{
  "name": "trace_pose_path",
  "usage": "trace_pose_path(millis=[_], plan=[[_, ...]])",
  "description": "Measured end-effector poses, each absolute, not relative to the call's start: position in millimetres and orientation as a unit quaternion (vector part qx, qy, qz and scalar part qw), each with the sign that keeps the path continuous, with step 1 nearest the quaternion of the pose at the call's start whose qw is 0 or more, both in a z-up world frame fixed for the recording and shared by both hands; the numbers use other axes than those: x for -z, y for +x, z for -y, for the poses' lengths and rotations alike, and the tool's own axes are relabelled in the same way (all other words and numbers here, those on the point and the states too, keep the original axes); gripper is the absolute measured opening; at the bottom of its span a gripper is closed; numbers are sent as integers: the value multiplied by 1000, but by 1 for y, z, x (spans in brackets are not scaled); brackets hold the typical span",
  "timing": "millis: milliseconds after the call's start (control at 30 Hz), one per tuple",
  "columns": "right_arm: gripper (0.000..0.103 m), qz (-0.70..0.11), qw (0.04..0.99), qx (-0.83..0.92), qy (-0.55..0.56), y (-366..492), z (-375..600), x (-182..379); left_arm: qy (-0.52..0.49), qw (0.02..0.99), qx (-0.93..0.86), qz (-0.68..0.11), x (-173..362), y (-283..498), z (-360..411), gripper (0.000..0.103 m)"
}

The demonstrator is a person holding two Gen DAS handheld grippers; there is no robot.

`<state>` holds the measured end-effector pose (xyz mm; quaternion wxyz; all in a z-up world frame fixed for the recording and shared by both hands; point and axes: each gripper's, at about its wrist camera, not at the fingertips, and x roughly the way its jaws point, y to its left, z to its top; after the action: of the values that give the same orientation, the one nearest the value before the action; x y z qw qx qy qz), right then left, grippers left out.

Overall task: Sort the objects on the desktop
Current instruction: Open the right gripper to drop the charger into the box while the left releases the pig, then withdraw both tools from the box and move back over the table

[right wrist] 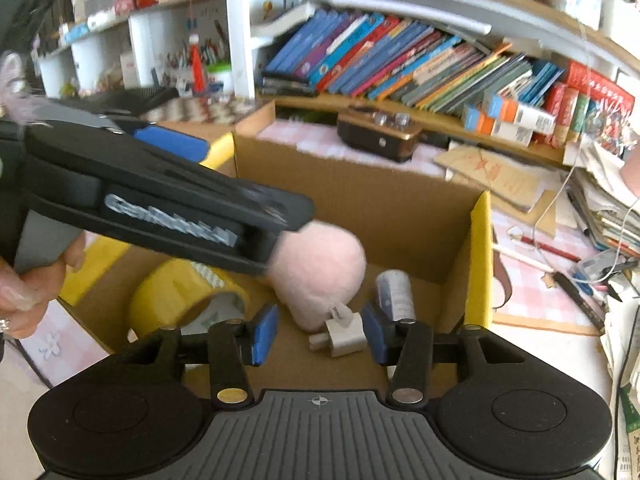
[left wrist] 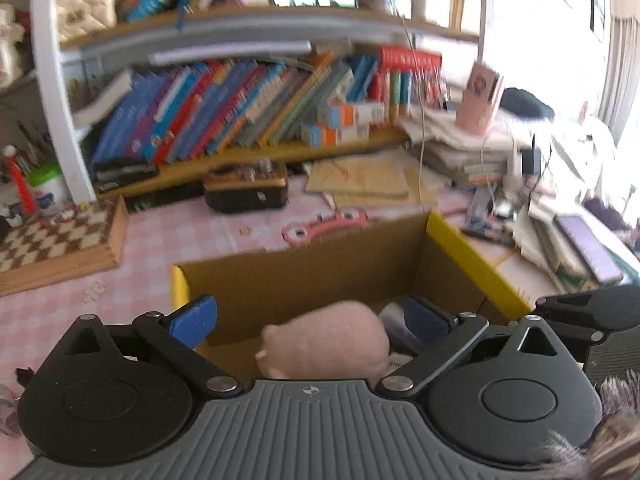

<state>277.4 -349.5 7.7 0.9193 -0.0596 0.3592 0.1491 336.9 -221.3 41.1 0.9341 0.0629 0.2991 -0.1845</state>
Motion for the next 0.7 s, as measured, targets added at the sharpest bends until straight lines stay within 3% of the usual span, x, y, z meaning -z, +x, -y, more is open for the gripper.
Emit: trace_pose_path(millis=[333, 700], plan=[[56, -275, 956, -102, -15, 239, 364, -42, 35, 963, 139, -230, -73, 274, 175, 103], [58, -258, 965, -20, 42, 182, 367, -44, -14, 968, 58, -242, -60, 207, 108, 103]])
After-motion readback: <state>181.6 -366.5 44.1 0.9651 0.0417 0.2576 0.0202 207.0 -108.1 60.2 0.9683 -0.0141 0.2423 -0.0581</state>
